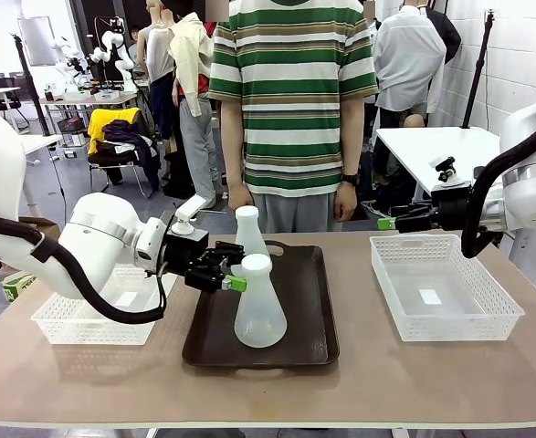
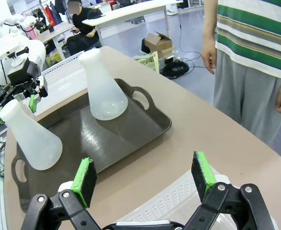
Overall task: Prepare the laboratory tools.
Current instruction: Place the picked Big flask upright in the Handle tray as directed by the person.
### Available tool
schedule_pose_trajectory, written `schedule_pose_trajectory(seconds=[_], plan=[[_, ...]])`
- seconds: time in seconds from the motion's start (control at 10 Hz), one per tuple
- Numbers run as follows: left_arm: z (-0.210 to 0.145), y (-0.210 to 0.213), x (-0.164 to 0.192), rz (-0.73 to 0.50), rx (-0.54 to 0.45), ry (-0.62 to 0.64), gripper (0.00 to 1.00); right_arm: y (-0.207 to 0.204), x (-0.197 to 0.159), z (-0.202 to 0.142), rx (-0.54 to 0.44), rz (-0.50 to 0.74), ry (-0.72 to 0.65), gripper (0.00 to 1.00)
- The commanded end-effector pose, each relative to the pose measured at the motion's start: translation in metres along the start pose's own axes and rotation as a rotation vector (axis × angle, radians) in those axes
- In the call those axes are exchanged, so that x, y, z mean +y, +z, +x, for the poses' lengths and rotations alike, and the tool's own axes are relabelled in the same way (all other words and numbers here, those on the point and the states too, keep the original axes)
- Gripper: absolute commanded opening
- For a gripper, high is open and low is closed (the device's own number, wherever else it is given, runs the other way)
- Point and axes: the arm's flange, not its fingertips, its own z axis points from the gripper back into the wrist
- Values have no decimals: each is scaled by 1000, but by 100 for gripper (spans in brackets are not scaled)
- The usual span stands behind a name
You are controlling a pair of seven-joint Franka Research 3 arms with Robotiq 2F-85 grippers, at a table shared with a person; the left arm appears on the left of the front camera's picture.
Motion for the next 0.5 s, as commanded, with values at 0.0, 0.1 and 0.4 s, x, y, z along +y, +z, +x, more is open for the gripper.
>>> schedule_pose_trajectory(seconds=[0.0,0.1,0.4], plan=[[-1,11,-6,30,34,31,100,0,0,-1,1,1,-1,100],[-1,15,-7,47,28,37,100,0,0,-1,1,1,-1,100],[-5,11,-2,27,16,10,100,0,0,-1,1,1,-1,100]])
